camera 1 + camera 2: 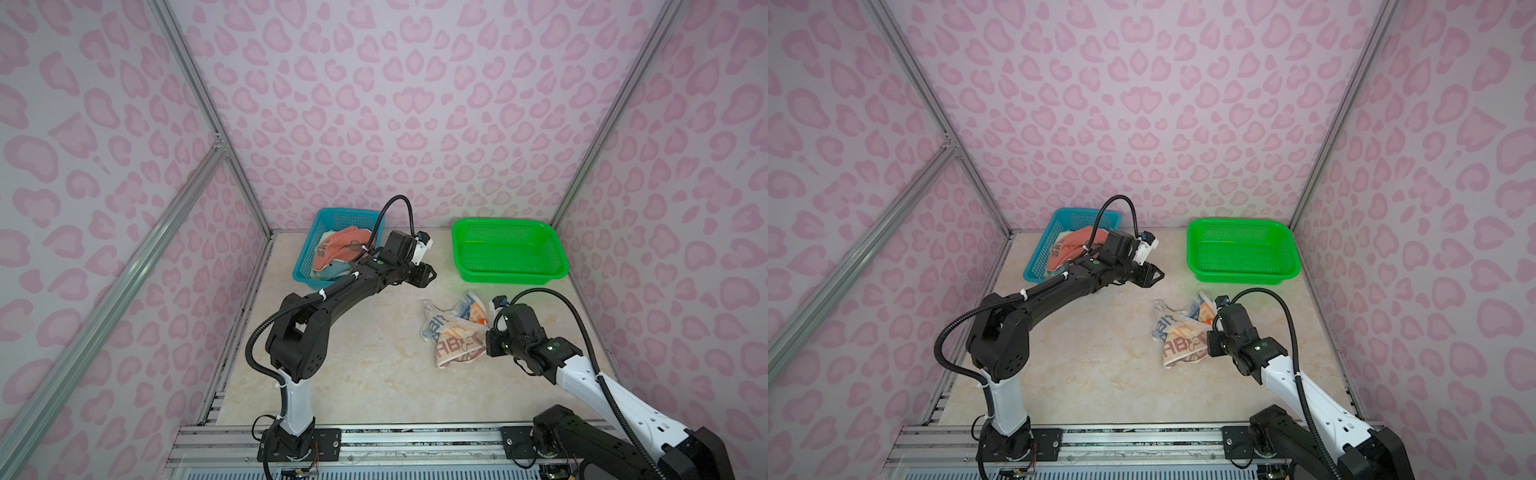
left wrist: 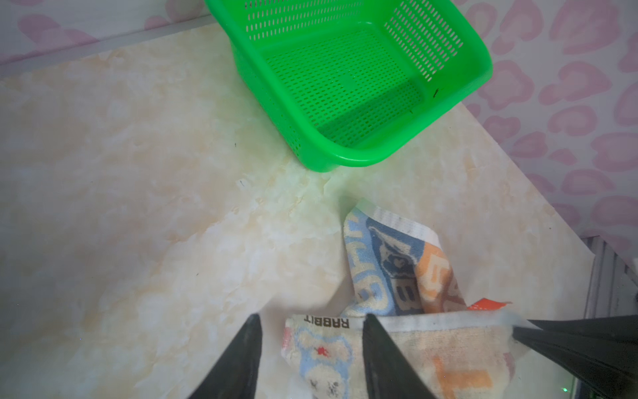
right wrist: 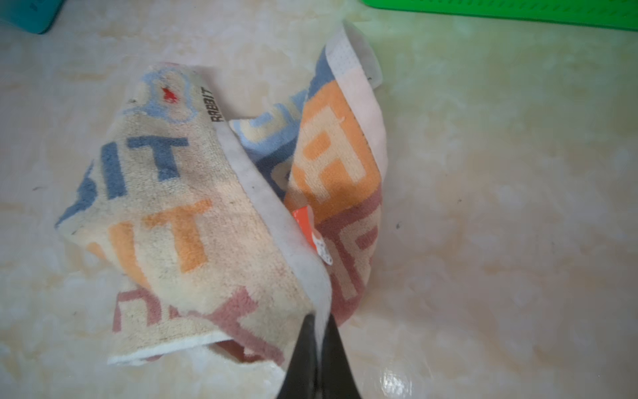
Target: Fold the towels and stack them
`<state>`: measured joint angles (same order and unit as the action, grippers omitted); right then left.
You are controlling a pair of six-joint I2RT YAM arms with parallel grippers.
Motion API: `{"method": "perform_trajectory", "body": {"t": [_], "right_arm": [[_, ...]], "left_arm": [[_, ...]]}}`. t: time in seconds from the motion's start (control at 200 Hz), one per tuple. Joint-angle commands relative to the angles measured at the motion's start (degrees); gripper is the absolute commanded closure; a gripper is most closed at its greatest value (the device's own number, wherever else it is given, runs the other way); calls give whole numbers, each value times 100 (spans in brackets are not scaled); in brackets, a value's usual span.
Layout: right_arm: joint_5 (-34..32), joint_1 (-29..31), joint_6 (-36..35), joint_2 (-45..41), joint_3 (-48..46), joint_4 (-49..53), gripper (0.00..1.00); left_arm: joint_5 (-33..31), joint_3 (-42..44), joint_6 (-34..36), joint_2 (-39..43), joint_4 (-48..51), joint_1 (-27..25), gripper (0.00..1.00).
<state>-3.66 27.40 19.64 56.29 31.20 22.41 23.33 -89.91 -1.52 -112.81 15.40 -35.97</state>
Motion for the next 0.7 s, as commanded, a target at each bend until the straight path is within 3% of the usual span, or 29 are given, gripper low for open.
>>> {"method": "perform_trajectory", "body": {"t": [0.0,0.21,0.555,0.695], "right_arm": [[-489,-36,340,122,-98,101,100],[-571,-208,437,164,-246,-210,100],[-458,-211,309,141,-338,-583,100],[-380,-212,272,145,-354,-671,100]], "left_arm": [[-75,-193,55,-309,367,-129,47],[53,-76,-197,-626,324,-415,44],[69,-229,-981,-953,757,-420,32],[560,-303,-1079,-1124,781,-388,32]]}}
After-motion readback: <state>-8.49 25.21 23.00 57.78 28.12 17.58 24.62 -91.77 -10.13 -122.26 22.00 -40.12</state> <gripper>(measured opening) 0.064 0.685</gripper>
